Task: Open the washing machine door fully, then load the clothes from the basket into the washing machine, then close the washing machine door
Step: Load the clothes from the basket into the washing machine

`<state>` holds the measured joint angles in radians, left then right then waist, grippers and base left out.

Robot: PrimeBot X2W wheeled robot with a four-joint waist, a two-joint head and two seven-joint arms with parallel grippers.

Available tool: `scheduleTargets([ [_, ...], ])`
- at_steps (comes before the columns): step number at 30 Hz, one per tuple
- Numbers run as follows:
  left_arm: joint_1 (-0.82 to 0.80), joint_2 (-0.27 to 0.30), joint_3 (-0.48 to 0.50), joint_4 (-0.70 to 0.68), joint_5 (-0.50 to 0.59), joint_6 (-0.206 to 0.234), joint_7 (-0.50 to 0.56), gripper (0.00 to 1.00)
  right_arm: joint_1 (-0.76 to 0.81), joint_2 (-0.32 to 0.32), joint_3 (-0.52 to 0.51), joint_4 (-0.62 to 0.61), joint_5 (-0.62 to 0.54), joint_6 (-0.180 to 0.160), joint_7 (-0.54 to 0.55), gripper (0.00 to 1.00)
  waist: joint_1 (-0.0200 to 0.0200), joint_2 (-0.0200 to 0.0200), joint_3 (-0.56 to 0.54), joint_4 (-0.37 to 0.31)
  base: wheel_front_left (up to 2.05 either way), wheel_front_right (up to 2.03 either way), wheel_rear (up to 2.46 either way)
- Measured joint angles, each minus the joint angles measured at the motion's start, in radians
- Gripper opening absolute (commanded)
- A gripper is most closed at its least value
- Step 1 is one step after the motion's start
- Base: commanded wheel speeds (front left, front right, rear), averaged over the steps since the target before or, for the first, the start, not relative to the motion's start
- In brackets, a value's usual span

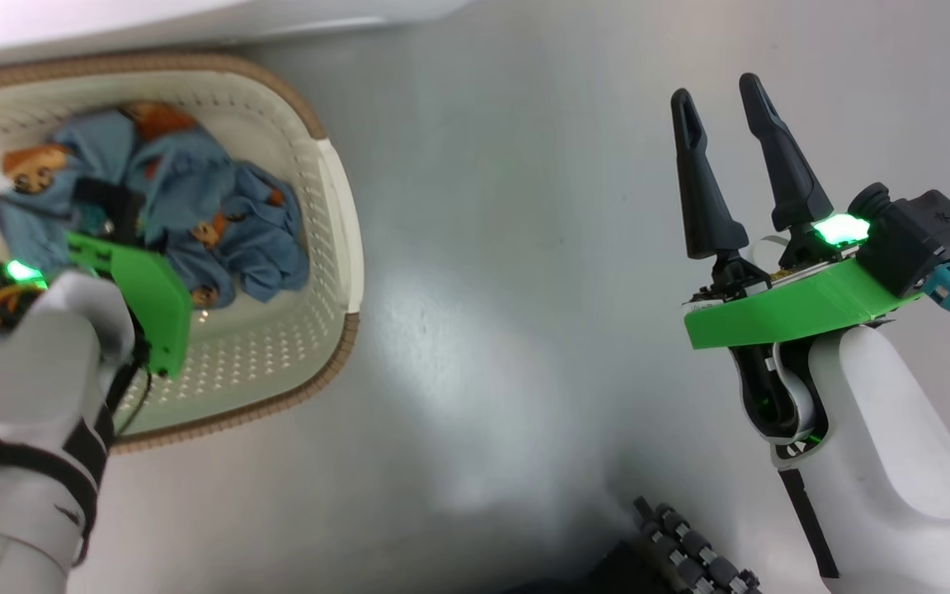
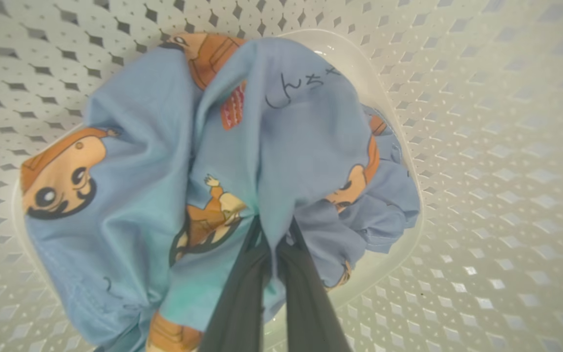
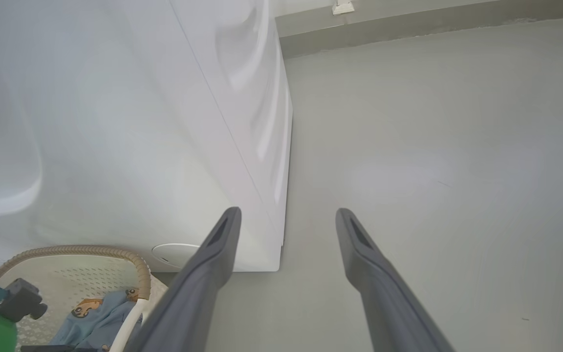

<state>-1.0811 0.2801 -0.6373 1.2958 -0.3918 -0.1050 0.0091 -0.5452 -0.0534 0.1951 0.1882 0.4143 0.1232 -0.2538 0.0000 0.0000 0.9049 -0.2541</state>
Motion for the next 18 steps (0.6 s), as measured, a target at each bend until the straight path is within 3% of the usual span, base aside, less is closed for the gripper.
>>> scheduleTargets([
  [11,0.133,-0.076,0.058,-0.004,-0.127,-0.021,-0.186,0.00,0.039,-0.001,-0.005,0.056,-0.027,0.000,0.000,1.00,0.0000,0.0000,-0.173,0.032,0.00,0.00,0.00],
  [18,0.260,-0.095,0.049,-0.110,-0.224,-0.022,-0.248,0.00,0.102,-0.001,-0.009,0.097,-0.046,0.000,0.000,1.00,0.0000,0.0000,-0.307,0.054,0.00,0.00,0.00],
])
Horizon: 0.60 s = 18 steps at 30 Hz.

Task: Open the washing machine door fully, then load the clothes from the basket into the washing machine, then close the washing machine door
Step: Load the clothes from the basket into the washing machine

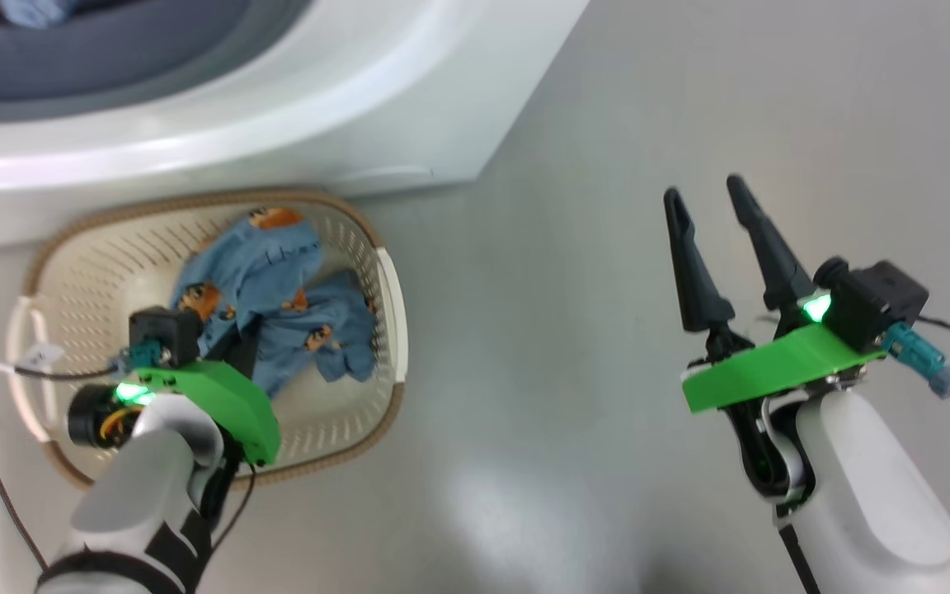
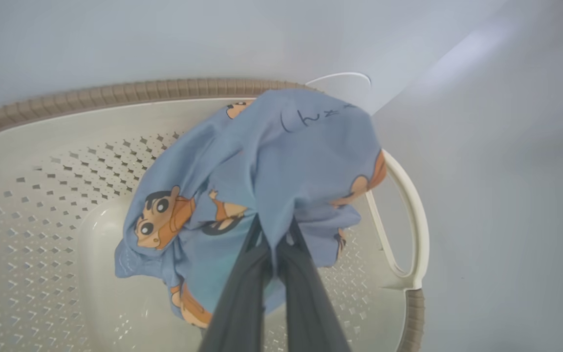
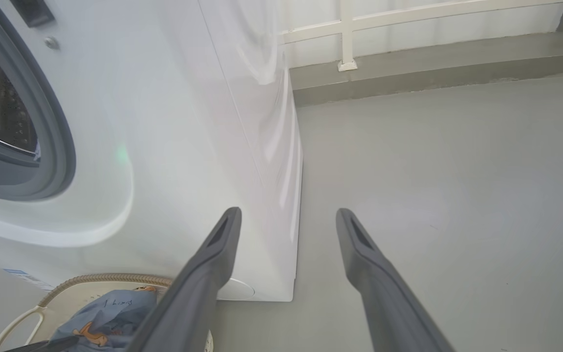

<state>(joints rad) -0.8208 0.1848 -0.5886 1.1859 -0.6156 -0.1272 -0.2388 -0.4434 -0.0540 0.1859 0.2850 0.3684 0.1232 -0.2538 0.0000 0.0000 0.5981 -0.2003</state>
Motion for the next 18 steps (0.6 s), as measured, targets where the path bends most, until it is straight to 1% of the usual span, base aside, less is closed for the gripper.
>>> scheduleTargets([
  [4,0.056,0.003,-0.018,-0.077,-0.044,0.000,-0.009,0.00,0.039,-0.005,-0.001,0.019,0.000,0.000,0.000,1.00,0.0000,0.0000,-0.078,0.013,0.00,0.00,0.00],
  [7,0.092,0.012,-0.011,-0.152,-0.071,0.000,-0.009,0.00,0.070,-0.012,-0.001,0.028,0.000,0.000,0.000,1.00,0.0000,0.0000,-0.136,0.024,0.00,0.00,0.00],
  [11,0.148,0.018,0.046,-0.261,-0.076,0.000,-0.012,0.00,0.107,-0.021,0.000,0.040,0.002,0.000,0.000,1.00,0.0000,0.0000,-0.213,0.038,0.00,0.00,0.00],
  [16,0.266,0.013,0.134,-0.393,-0.054,0.003,-0.012,0.00,0.151,-0.042,0.003,0.053,0.011,0.000,0.000,1.00,0.0000,0.0000,-0.307,0.053,0.00,0.00,0.00],
  [18,0.288,0.010,0.147,-0.419,-0.046,0.005,-0.012,0.00,0.159,-0.046,0.003,0.055,0.012,0.000,0.000,1.00,0.0000,0.0000,-0.324,0.055,0.00,0.00,0.00],
])
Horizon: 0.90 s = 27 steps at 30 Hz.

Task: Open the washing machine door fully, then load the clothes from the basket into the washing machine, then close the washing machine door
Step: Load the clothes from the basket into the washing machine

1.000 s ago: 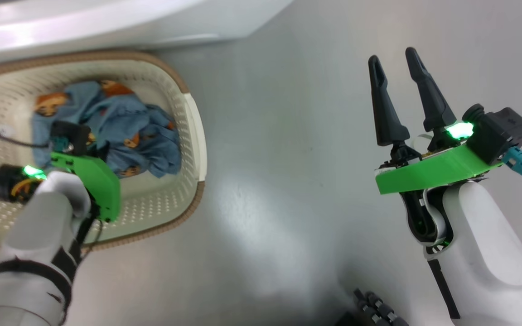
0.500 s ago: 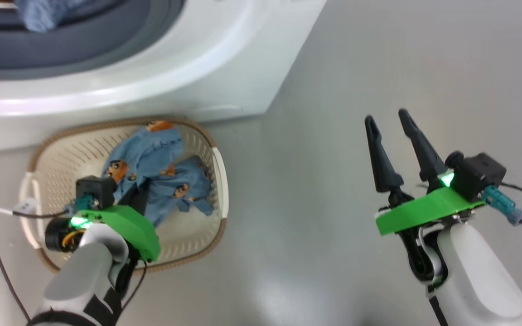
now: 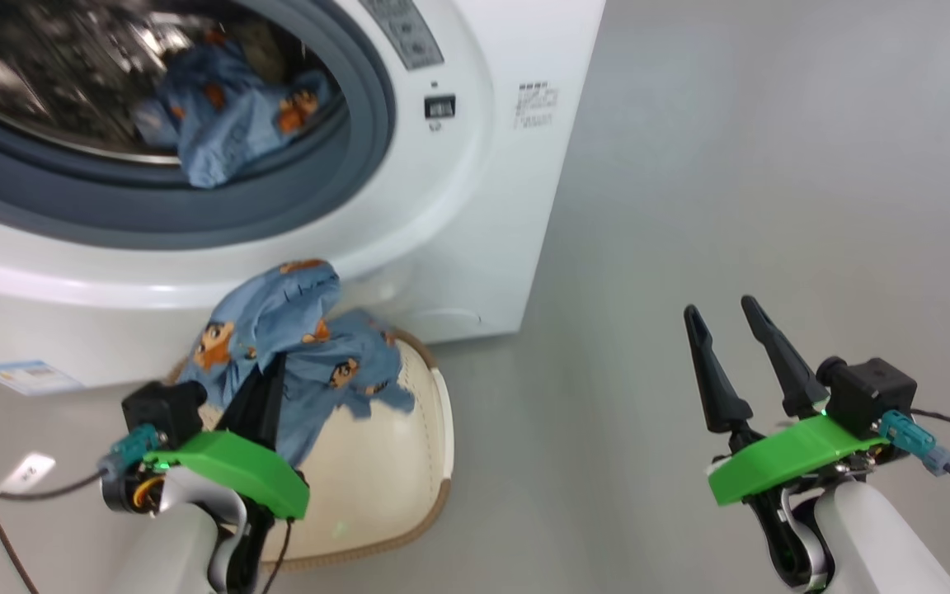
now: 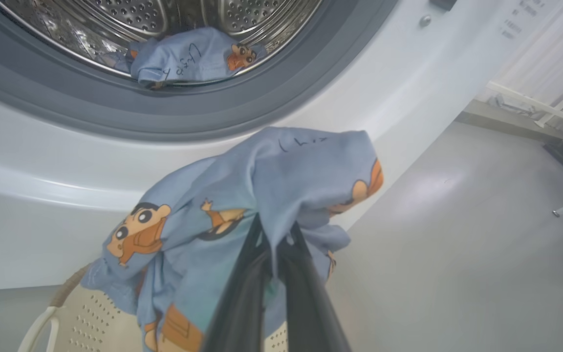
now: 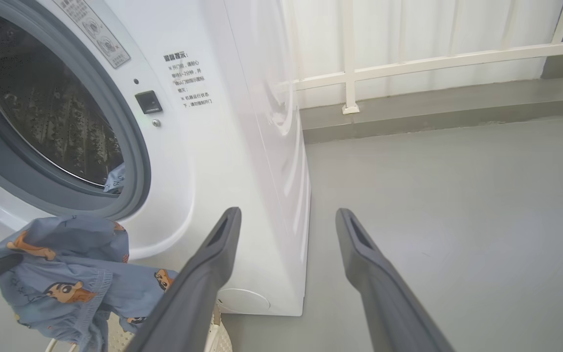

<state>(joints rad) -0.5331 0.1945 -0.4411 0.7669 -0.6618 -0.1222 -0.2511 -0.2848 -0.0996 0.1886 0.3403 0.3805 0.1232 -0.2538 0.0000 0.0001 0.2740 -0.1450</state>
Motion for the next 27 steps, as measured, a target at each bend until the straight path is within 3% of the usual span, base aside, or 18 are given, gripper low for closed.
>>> scheduleTargets([
  [15,0.215,-0.033,0.096,-0.347,0.091,0.051,0.000,0.00,0.095,-0.025,-0.004,0.011,0.011,0.000,0.000,1.00,0.0000,0.0000,-0.192,0.042,0.00,0.00,0.00],
  [27,0.274,-0.033,0.127,-0.415,0.091,0.080,0.000,0.00,0.095,-0.048,-0.007,-0.006,0.024,0.000,0.000,1.00,0.0000,0.0000,-0.210,0.064,0.00,0.00,0.00],
])
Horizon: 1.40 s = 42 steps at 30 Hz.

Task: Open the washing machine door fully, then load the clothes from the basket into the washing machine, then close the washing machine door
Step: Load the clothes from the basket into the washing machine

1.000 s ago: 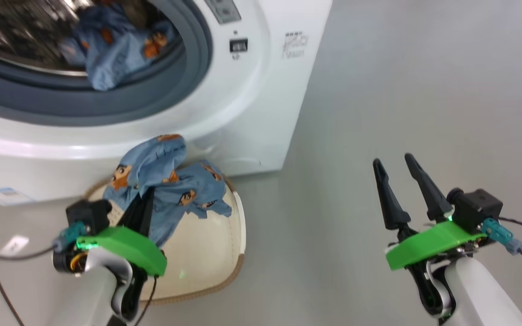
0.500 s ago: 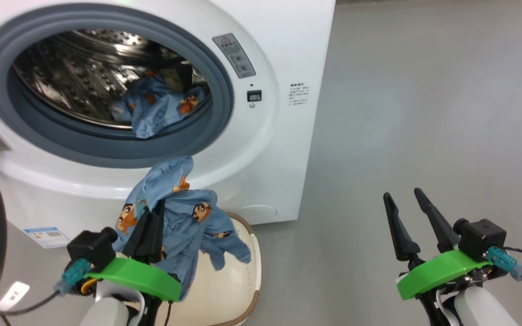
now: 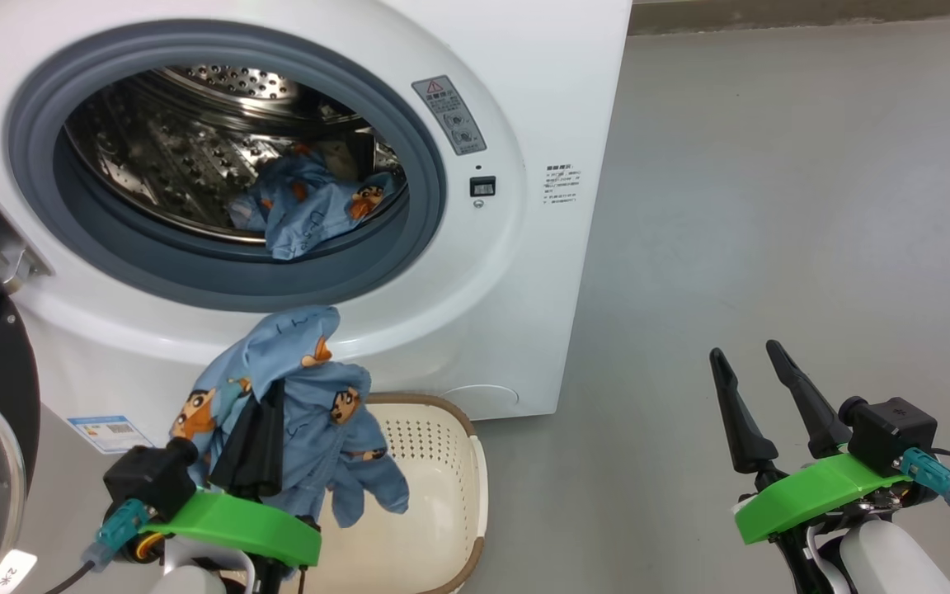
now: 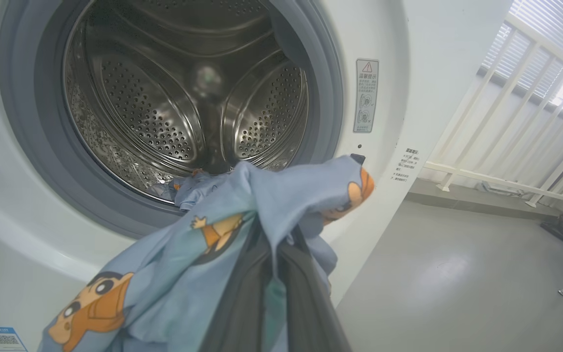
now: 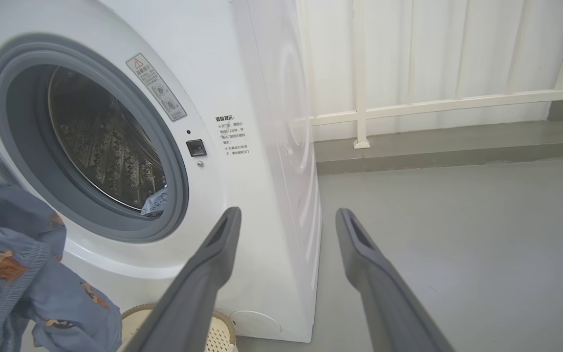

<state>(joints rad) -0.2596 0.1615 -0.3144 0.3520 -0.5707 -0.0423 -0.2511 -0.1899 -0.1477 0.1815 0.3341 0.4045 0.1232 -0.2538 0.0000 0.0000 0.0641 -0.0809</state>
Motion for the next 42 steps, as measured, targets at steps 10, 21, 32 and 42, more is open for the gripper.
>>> scheduleTargets([
  [10,0.000,-0.023,0.018,-0.007,0.000,0.001,0.000,0.00,0.000,-0.011,0.004,0.000,0.000,0.000,0.000,1.00,0.0000,0.0000,-0.009,0.004,0.00,0.00,0.00],
  [21,-0.023,-0.027,0.047,-0.014,0.028,-0.002,0.000,0.00,0.000,-0.020,0.015,0.002,0.008,0.000,0.000,1.00,0.0000,0.0000,-0.007,-0.002,0.00,0.00,0.00],
  [32,-0.251,-0.013,0.116,0.071,0.046,-0.028,-0.002,0.00,-0.007,-0.019,0.037,-0.002,0.010,0.000,0.000,1.00,0.0000,0.0000,0.053,-0.019,0.00,0.00,0.00],
  [42,-0.552,0.044,0.125,0.316,0.062,-0.064,-0.004,0.00,-0.081,-0.004,0.035,-0.030,-0.001,0.000,0.000,1.00,0.0000,0.0000,0.187,-0.044,0.00,0.00,0.00],
])
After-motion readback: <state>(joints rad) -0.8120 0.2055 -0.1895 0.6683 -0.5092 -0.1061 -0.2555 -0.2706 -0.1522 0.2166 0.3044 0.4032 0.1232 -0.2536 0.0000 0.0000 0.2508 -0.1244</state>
